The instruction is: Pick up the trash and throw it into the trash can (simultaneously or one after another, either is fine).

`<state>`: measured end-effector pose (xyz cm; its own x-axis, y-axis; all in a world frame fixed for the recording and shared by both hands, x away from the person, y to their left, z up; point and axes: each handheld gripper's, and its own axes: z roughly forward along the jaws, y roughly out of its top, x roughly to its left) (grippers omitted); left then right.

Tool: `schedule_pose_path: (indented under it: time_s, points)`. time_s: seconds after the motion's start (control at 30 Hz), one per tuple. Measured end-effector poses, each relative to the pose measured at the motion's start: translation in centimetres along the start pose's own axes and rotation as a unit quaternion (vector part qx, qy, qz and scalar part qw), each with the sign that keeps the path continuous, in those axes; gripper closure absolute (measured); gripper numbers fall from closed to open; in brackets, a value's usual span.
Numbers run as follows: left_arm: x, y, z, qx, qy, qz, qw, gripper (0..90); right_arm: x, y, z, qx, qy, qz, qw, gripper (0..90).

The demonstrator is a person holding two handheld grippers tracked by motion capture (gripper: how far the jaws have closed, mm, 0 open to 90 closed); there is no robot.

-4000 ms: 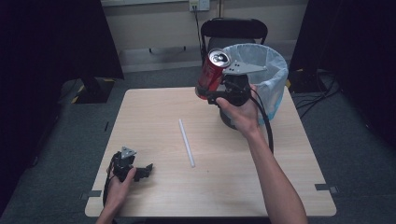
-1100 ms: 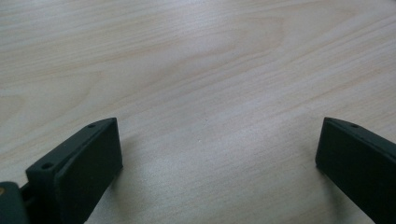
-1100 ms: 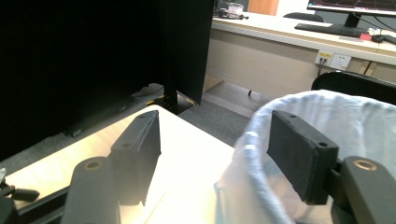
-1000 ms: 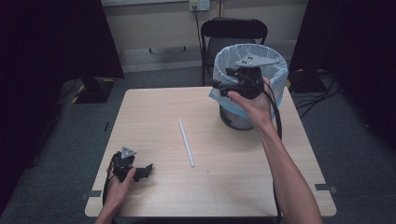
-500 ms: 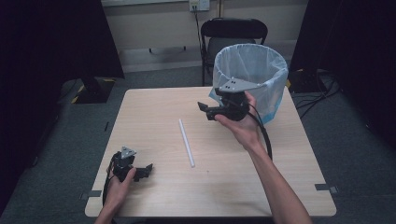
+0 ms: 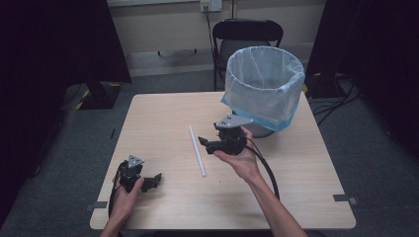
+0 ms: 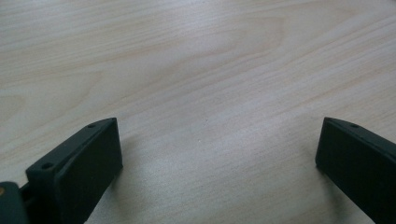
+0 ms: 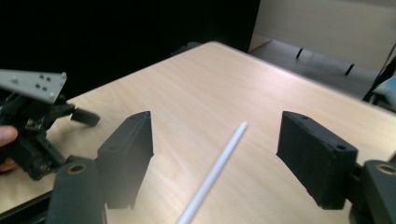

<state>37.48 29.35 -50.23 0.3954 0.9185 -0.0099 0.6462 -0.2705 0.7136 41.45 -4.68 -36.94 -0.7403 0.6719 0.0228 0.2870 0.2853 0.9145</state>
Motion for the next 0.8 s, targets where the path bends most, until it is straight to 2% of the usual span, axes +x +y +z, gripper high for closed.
schedule_pose_path:
  time_s: [0.23, 0.27, 0.4, 0.8]
  points:
    - [0.0, 0.0, 0.0, 0.0, 0.0, 0.0, 1.0, 0.0, 1.1, -3.7, 2.4, 0.035, 0.018, 0.019, 0.999, 32.5]
    - [0.0, 0.0, 0.0, 0.0, 0.0, 0.0, 1.0, 0.0, 1.4, -4.7, 3.0, 0.045, 0.02, 0.02, 0.9986, 35.4]
    - [0.0, 0.0, 0.0, 0.0, 0.0, 0.0, 1.0, 0.0, 1.9, -6.1, 4.0, 0.06, 0.021, 0.032, 0.9975, 38.2]
    - [0.0, 0.0, 0.0, 0.0, 0.0, 0.0, 1.0, 0.0, 3.0, -10.4, 6.5, 0.114, 0.025, 0.027, 0.9928, 52.1]
